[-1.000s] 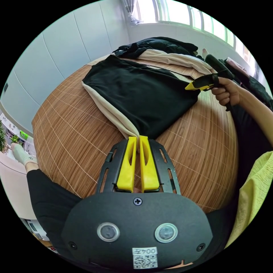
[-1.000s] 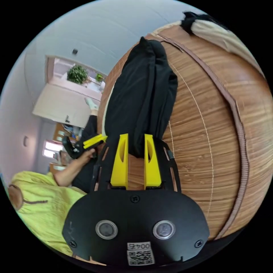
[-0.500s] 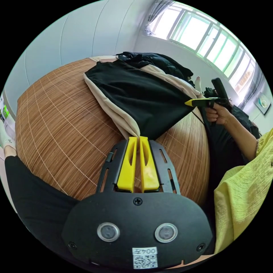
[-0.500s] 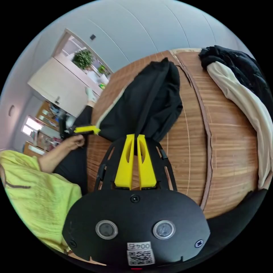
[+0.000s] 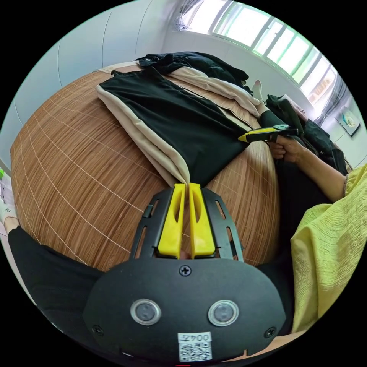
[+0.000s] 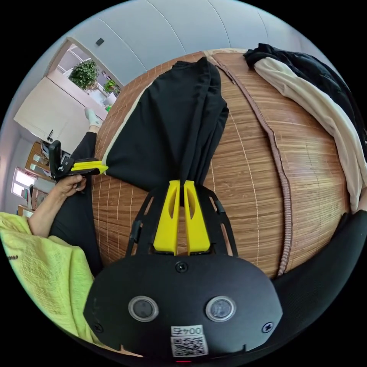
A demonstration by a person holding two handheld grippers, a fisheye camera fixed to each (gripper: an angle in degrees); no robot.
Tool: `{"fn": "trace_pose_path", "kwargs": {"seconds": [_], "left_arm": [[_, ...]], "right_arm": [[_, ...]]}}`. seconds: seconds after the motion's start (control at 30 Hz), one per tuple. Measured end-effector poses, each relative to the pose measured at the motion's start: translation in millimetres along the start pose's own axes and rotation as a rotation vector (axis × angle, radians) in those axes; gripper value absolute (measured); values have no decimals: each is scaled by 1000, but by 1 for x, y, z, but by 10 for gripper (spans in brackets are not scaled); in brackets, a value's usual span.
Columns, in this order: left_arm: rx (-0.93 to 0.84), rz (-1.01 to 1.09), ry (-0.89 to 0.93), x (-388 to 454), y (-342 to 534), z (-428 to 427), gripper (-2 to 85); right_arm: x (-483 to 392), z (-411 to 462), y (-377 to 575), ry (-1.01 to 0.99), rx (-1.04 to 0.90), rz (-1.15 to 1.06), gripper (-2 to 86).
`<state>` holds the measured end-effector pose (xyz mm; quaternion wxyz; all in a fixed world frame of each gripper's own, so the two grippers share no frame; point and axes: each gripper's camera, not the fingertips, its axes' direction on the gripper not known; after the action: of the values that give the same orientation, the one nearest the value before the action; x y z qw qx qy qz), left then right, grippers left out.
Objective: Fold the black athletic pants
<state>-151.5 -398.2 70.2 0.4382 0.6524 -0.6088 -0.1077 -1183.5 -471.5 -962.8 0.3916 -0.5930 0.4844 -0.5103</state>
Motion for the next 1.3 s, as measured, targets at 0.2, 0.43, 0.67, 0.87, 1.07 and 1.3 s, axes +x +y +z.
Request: {"fn": "trace_pose_path", "kwargs": {"seconds": [0.2, 0.43, 0.67, 0.87, 1.07, 1.3], "left_arm": [[58, 57, -103, 20, -3, -12, 19], [-67, 23, -91, 17, -11, 6, 23], [-45, 40, -123, 30, -13, 7, 28], [-56, 64, -165, 48, -18, 9, 32], [-60, -53, -71, 37, -19, 13, 42], [27, -227, -257, 57, -7, -27, 57]], "right_arm": [[6, 2, 0, -84, -6, 70, -2], [-20, 2, 3, -52, -67, 25, 7], [-11, 0, 9, -129, -49, 89, 14], [-29, -8, 13, -91, -39, 50, 23], [-28, -3, 19, -113, -73, 53, 36], [-33, -25, 32, -11, -54, 42, 70]]}}
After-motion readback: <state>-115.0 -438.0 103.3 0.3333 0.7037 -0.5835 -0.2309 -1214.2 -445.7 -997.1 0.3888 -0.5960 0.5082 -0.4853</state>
